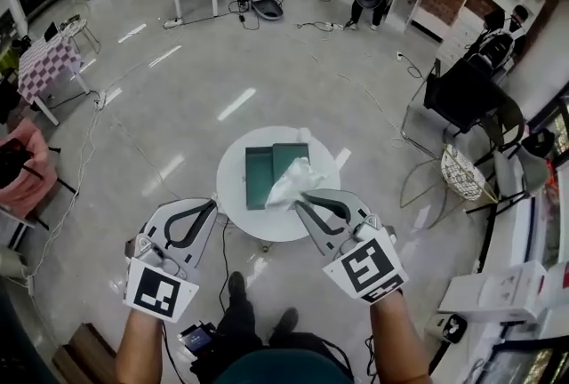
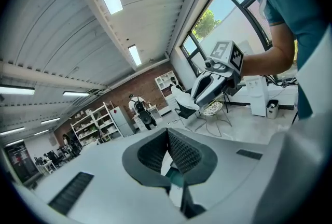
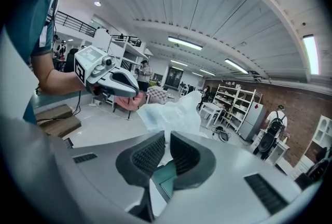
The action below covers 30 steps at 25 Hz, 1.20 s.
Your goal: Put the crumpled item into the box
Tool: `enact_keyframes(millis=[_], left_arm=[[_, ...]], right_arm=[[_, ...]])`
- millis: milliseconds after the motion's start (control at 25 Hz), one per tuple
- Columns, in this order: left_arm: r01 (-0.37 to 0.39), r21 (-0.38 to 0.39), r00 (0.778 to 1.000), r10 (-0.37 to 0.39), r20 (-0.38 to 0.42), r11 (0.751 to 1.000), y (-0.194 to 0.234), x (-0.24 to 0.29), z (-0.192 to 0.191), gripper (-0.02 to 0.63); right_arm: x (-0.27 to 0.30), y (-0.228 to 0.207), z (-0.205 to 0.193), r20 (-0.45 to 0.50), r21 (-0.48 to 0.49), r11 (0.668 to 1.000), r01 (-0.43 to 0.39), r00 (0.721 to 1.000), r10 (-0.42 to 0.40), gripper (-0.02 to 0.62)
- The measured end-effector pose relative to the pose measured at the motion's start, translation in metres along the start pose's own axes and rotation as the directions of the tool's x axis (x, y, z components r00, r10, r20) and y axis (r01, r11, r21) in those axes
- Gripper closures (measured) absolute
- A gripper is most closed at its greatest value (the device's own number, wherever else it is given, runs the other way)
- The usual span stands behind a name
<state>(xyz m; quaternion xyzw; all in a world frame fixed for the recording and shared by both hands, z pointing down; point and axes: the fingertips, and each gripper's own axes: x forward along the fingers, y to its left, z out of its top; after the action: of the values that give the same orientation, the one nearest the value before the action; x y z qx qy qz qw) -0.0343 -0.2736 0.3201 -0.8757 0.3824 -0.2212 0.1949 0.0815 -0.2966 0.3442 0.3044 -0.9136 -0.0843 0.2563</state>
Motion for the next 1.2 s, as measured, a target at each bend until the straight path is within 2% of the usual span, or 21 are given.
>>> enact_keyframes(millis=[200,480,840,1200], left_arm=[[0.056,-0.009,0.998,-0.055,0.026,0.998,0.039,0.036,-0.036,0.588],[0.101,-0.021,0.995,-0.101,0.023,0.995,0.077,0.090,-0.101,0.588],[0.146,-0.077,0.989,-0.147,-0.011,0.986,0.092,0.143,-0.182,0.588],[0.181,-0.131,0.981,-0.189,-0.049,0.975,0.091,0.194,-0.269,0.588]], right_arm=[[0.053,-0.017,-0.006,-0.039,0.050,0.998,0.031,0.999,-0.029,0.538],[0.133,-0.040,-0.039,-0.083,0.120,0.992,0.040,0.996,-0.030,0.538],[0.226,-0.049,-0.101,-0.142,0.166,0.986,0.000,0.990,0.024,0.538],[0.321,-0.055,-0.187,-0.195,0.220,0.975,-0.041,0.977,0.085,0.538]])
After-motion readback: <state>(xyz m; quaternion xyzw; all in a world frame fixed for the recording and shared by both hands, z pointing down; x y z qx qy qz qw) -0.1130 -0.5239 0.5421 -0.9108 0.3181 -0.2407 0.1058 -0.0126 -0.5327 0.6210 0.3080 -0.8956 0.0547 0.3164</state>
